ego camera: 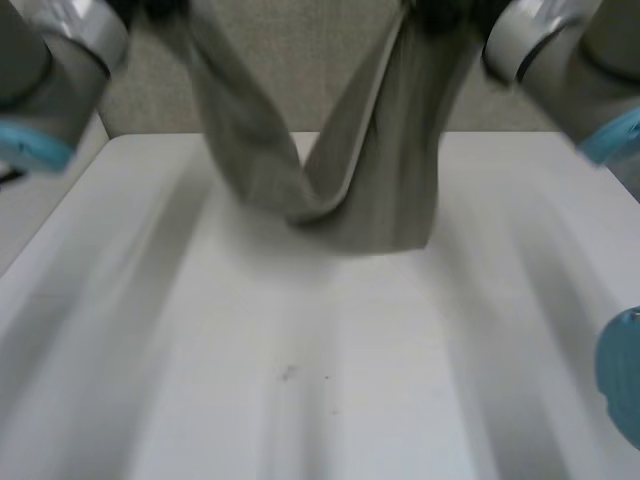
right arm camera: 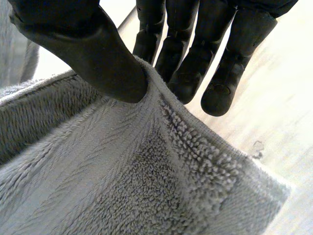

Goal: Fold the towel.

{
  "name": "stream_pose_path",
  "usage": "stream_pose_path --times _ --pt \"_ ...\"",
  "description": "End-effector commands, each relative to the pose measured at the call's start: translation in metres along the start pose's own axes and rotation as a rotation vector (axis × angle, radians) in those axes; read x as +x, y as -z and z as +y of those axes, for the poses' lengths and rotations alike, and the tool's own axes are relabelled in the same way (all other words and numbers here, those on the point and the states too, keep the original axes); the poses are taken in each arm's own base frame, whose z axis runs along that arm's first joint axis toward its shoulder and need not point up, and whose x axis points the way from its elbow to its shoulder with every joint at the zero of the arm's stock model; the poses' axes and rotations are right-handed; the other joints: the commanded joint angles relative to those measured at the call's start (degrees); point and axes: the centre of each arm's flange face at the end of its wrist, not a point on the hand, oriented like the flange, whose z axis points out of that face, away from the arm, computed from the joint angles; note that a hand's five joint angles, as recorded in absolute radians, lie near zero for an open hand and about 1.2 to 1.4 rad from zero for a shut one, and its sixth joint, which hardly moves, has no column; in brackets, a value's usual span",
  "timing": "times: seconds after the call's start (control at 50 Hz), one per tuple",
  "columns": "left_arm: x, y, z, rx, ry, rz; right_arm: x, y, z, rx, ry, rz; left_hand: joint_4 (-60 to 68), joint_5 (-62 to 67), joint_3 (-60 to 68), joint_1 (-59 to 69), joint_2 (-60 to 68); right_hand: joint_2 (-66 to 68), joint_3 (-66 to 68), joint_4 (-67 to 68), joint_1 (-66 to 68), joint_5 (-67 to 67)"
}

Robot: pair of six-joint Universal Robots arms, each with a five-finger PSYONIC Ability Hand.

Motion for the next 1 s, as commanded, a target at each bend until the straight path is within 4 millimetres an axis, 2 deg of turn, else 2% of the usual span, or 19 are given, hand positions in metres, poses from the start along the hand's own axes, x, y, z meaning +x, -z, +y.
stream_pose_path --times 0.02,0.04,0.06,0.08,0.12,0.14,0.16,0.18,0.22,0.24,0.28,0.34,0.38,0.4,0.44,0.56,0.72,0.8,1.0 --pt "-0.031 -0.018 -0.064 0.251 0.086 -0.176 0.016 0.000 -0.034 0.101 0.013 0.076 10.24 11.31 10.41 12.07 10.30 4.74 4.37 3.52 4.16 3.68" --pt "-0.029 -0.015 -0.059 0.222 0.108 -0.165 0.011 0.003 -0.016 0.021 0.036 0.054 10.24 11.31 10.41 12.07 10.30 4.74 4.37 3.52 4.16 3.68" --pt "-0.023 -0.010 -0.041 0.134 0.129 -0.146 0.004 0.008 0.003 -0.070 0.075 0.018 10.24 11.31 10.41 12.07 10.30 4.74 4.37 3.52 4.16 3.68" --pt "-0.023 -0.010 -0.041 0.133 0.129 -0.146 0.004 0.008 0.003 -0.071 0.075 0.018 10.24 11.31 10.41 12.07 10.30 4.74 4.37 3.52 4.16 3.68" --pt "-0.002 0.013 0.008 -0.101 0.168 -0.068 -0.014 0.022 0.040 -0.253 0.180 -0.061 10.24 11.31 10.41 12.07 10.30 4.74 4.37 3.52 4.16 3.68" --pt "-0.002 0.014 0.009 -0.103 0.168 -0.068 -0.014 0.022 0.040 -0.254 0.181 -0.062 10.24 11.31 10.41 12.07 10.30 4.74 4.37 3.52 4.16 3.68" --pt "0.009 0.029 0.035 -0.216 0.190 -0.021 -0.022 0.030 0.057 -0.334 0.234 -0.104 10.24 11.31 10.41 12.07 10.30 4.74 4.37 3.52 4.16 3.68" --pt "0.009 0.030 0.035 -0.217 0.190 -0.021 -0.022 0.030 0.057 -0.335 0.235 -0.105 10.24 11.31 10.41 12.07 10.30 4.74 4.37 3.52 4.16 3.68" --pt "0.029 0.064 0.084 -0.395 0.229 0.050 -0.035 0.048 0.089 -0.476 0.263 -0.186 10.24 11.31 10.41 12.07 10.30 4.74 4.37 3.52 4.16 3.68" --pt "0.029 0.064 0.084 -0.396 0.230 0.050 -0.035 0.049 0.089 -0.477 0.263 -0.187 10.24 11.31 10.41 12.07 10.30 4.74 4.37 3.52 4.16 3.68" --pt "0.042 0.098 0.120 -0.534 0.241 0.079 -0.044 0.068 0.120 -0.598 0.212 -0.234 10.24 11.31 10.41 12.07 10.30 4.74 4.37 3.52 4.16 3.68" --pt "0.044 0.113 0.136 -0.592 0.225 0.086 -0.050 0.077 0.133 -0.647 0.196 -0.262 10.24 11.31 10.41 12.07 10.30 4.74 4.37 3.52 4.16 3.68" --pt "0.046 0.136 0.160 -0.662 0.152 0.107 -0.062 0.097 0.156 -0.745 0.166 -0.315 10.24 11.31 10.41 12.07 10.30 4.74 4.37 3.52 4.16 3.68" --pt "0.046 0.136 0.160 -0.662 0.151 0.107 -0.062 0.097 0.156 -0.745 0.166 -0.315 10.24 11.31 10.41 12.07 10.30 4.74 4.37 3.52 4.16 3.68" --pt "0.044 0.150 0.180 -0.706 0.067 0.121 -0.071 0.114 0.172 -0.823 0.172 -0.359 10.24 11.31 10.41 12.07 10.30 4.74 4.37 3.52 4.16 3.68" --pt "0.037 0.163 0.190 -0.752 0.016 0.131 -0.067 0.131 0.173 -0.877 0.173 -0.359 10.24 11.31 10.41 12.07 10.30 4.74 4.37 3.52 4.16 3.68" --pt "0.020 0.172 0.164 -0.734 0.001 0.094 -0.037 0.150 0.144 -0.876 0.170 -0.274 10.24 11.31 10.41 12.07 10.30 4.74 4.37 3.52 4.16 3.68" --pt "-0.003 0.174 0.156 -0.727 -0.018 0.033 -0.026 0.163 0.131 -0.889 0.163 -0.244 10.24 11.31 10.41 12.07 10.30 4.74 4.37 3.52 4.16 3.68" --pt "-0.028 0.163 0.165 -0.682 -0.062 -0.037 -0.048 0.189 0.126 -0.904 0.062 -0.327 10.24 11.31 10.41 12.07 10.30 4.74 4.37 3.52 4.16 3.68"
